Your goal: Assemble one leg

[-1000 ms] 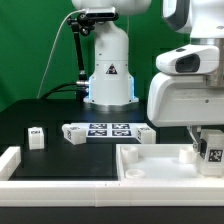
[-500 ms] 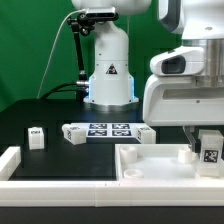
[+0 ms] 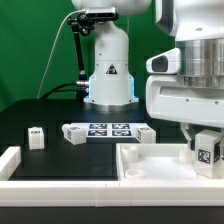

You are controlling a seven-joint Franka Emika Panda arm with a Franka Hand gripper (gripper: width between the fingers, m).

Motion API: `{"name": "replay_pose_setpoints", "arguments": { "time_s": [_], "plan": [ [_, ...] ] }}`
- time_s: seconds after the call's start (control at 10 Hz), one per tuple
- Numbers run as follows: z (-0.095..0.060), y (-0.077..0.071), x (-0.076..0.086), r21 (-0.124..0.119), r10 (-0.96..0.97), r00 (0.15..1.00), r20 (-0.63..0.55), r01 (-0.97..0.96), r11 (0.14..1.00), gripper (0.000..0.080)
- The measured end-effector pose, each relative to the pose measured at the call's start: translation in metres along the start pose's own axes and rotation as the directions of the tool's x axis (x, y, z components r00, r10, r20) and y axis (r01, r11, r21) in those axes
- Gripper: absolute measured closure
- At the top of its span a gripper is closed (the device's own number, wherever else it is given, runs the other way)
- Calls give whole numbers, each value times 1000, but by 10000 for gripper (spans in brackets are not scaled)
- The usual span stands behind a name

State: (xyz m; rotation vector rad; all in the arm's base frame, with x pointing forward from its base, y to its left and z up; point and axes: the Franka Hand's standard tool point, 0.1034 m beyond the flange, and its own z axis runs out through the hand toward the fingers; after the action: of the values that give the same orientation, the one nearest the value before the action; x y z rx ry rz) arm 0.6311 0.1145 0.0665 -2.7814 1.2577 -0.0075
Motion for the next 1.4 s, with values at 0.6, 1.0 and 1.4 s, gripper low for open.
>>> {"name": "replay_pose_setpoints", "arguments": {
  "time_s": [0.6,1.0,1.4],
  "plan": [
    [0,5,-1,24,573,820,16,-573,819,509],
    [0,5,0,27,513,858,20,-514,858,184],
    [-2,3,-4,5,89,996,21,-89,996,151]
  ]
}}
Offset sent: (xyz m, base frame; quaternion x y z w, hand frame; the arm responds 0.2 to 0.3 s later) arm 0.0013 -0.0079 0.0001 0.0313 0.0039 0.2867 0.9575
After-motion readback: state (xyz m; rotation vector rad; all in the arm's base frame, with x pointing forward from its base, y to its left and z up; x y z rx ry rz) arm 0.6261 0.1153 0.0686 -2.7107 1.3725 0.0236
